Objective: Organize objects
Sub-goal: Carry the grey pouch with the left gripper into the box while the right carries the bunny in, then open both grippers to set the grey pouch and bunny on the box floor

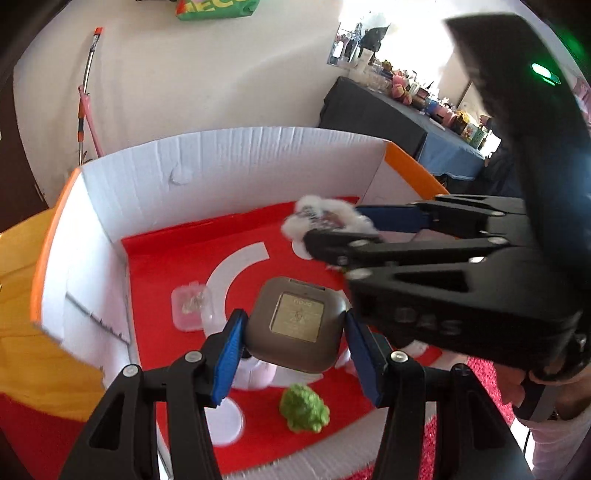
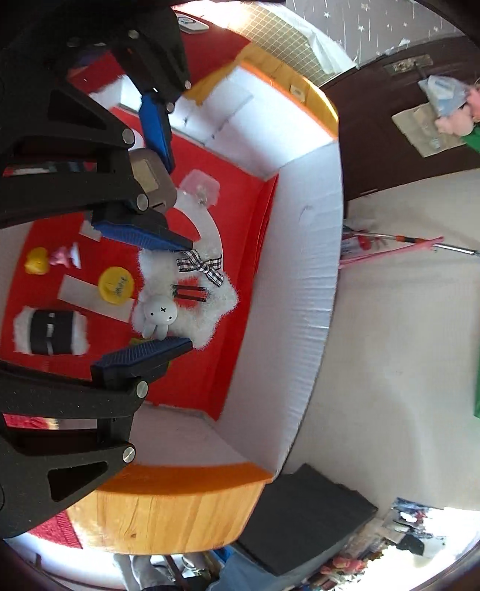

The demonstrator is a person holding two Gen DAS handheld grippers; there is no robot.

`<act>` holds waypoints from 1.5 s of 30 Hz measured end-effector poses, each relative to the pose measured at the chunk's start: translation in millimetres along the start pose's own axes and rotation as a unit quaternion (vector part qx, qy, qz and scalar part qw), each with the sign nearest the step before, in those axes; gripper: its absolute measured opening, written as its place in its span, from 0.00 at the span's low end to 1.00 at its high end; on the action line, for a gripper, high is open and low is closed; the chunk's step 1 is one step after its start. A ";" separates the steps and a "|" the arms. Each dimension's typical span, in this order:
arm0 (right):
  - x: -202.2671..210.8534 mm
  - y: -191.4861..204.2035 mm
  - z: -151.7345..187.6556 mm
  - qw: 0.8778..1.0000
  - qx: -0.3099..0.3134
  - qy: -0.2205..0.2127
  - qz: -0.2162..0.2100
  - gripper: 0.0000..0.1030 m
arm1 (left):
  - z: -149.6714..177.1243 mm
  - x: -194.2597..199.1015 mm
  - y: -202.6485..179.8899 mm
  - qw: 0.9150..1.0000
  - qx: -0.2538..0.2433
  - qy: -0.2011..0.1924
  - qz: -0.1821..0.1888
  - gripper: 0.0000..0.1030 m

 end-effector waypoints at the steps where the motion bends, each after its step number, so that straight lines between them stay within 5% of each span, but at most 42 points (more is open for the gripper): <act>1: -6.1 0.7 -1.9 1.000 -0.001 0.010 -0.003 0.43 | -2.2 -3.3 0.0 1.000 -0.002 0.003 -0.001 0.55; 25: -61.0 -7.9 -10.7 0.995 -0.006 0.103 -0.017 0.44 | -17.9 -48.9 23.9 0.998 0.007 0.061 -0.011 0.55; 45: -68.2 -17.6 0.6 0.992 -0.026 0.118 -0.042 0.44 | -13.1 -61.3 36.0 0.997 0.006 0.079 -0.014 0.55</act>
Point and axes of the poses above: each gripper's, at about its wrist camera, not at the fingertips, and x roughly against the way its jaws point, y to its left, z to its underside, the point moved 6 cm from there along -x, roughly the way its jaws point, and after that the axes turned 15 degrees about z, right-handed, at the moved point
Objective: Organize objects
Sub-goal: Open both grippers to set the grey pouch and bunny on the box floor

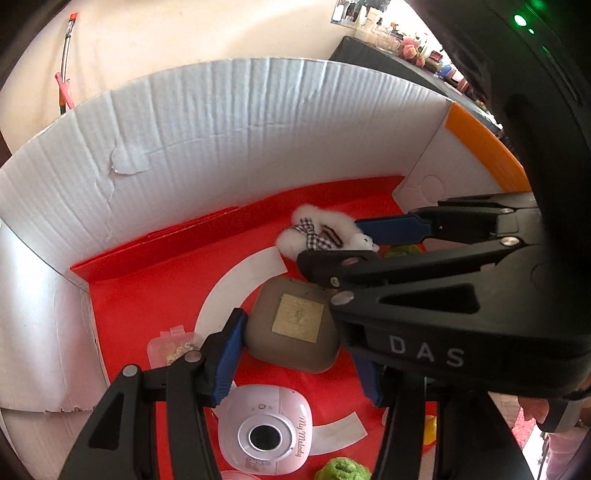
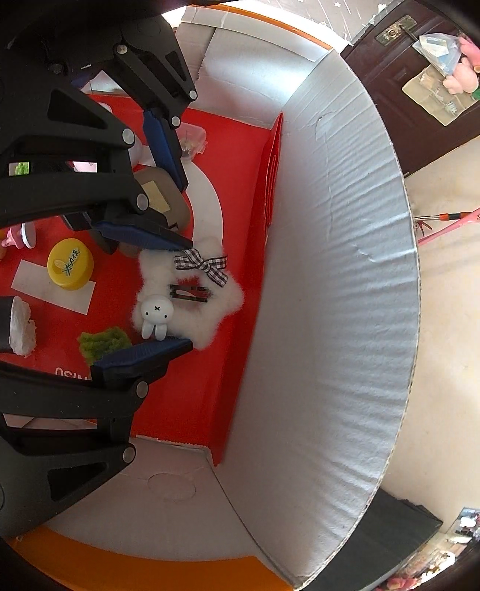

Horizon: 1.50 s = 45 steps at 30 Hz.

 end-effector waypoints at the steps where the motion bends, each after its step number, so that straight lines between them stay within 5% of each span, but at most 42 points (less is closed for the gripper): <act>1: 0.4 -0.4 0.6 1.000 0.001 -0.001 0.000 0.44 | 0.5 0.1 0.0 1.000 0.000 0.000 0.000 0.55; 20: 11.6 14.0 24.6 1.000 0.008 -0.005 0.011 0.49 | 6.3 7.6 3.9 1.000 0.004 -0.011 0.013 0.55; 45: 12.7 22.4 4.0 1.000 -0.006 -0.019 0.010 0.52 | 16.4 37.9 -2.6 0.999 -0.002 -0.037 0.022 0.58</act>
Point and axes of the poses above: each gripper's, at about its wrist camera, not at the fingertips, and x roughly against the way its jaws point, y to its left, z to its underside, the point moved 6 cm from there along -x, roughly the way its jaws point, and after that the axes turned 15 degrees about z, right-handed, at the moved point
